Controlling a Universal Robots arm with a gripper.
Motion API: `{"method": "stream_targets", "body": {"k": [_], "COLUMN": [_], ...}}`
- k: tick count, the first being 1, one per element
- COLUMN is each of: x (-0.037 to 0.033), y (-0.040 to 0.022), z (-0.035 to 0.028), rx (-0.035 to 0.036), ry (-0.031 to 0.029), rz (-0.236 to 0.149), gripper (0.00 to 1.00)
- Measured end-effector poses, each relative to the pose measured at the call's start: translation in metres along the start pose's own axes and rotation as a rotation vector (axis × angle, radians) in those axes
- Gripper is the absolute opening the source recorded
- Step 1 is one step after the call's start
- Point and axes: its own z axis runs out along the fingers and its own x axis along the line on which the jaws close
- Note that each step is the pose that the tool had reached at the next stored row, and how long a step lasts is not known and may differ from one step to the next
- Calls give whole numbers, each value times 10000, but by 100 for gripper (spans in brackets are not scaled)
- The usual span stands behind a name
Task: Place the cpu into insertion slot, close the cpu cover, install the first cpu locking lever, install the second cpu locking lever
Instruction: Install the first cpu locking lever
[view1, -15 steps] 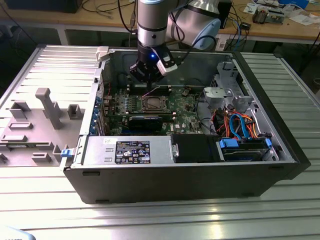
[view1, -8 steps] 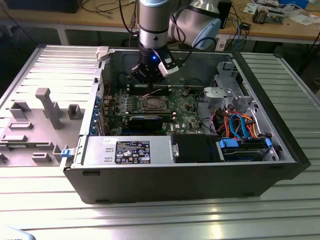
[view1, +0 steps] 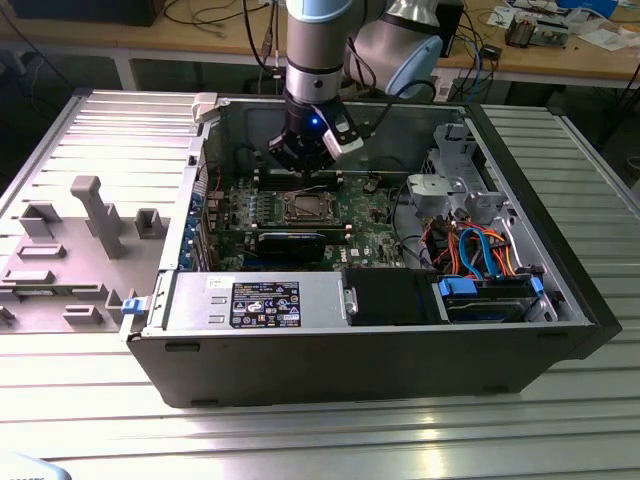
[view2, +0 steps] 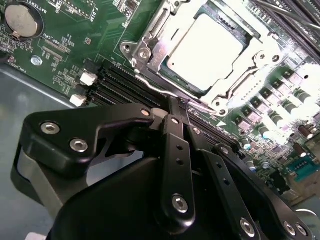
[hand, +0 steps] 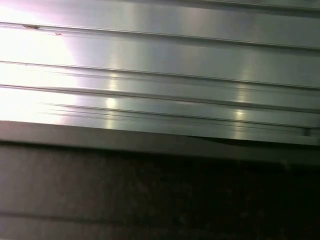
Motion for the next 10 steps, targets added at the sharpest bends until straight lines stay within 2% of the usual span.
{"method": "stream_targets", "body": {"k": [3, 7, 10], "x": [40, 198, 272], "y": [4, 19, 35], "z": [0, -6, -5], "rx": [5, 17, 15], "ry": [-26, -94, -124], "rz": [-2, -4, -5], "gripper": [11, 11, 11]}}
